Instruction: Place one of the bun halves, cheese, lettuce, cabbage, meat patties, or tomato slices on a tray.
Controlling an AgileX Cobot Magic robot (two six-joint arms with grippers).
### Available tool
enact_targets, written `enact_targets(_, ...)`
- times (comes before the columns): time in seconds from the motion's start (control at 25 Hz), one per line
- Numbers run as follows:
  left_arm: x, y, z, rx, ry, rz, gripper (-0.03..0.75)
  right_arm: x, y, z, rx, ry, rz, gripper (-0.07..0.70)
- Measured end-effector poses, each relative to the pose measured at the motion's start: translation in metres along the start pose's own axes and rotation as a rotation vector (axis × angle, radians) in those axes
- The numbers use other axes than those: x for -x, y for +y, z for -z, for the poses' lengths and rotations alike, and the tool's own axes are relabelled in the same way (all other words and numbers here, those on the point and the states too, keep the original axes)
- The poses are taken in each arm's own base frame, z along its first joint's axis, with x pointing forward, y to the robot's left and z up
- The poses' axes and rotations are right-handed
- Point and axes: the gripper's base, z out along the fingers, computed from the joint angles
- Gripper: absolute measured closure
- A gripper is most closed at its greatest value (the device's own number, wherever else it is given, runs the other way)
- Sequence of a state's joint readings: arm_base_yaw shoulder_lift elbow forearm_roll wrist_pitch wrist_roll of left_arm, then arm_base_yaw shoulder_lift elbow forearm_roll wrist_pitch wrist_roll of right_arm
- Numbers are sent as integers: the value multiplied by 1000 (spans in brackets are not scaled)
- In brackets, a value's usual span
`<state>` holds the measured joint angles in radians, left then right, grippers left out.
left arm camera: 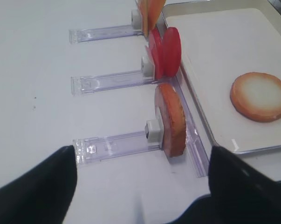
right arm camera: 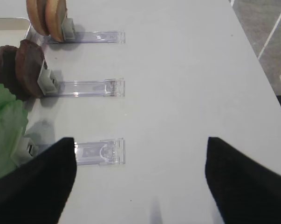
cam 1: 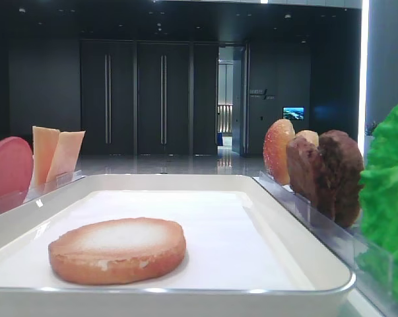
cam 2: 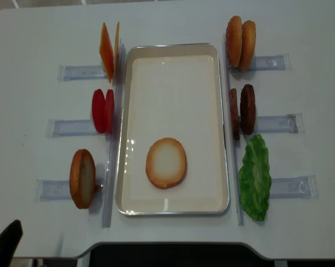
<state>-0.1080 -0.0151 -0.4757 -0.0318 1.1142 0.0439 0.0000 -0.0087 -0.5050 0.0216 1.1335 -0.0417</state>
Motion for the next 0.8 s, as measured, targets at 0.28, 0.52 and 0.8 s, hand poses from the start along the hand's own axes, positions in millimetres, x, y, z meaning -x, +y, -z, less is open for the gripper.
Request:
enact_targets(0.28, 0, 0, 0, 12, 0, 7, 71, 0, 0, 0, 0, 0, 0, 90)
enact_targets(0.52, 0, -1, 0, 88, 1, 51, 99, 0, 0, 0, 0, 0, 0, 90)
enact_targets(0.8, 0, -1, 0, 88, 1, 51, 156, 0, 0, 0, 0, 0, 0, 90)
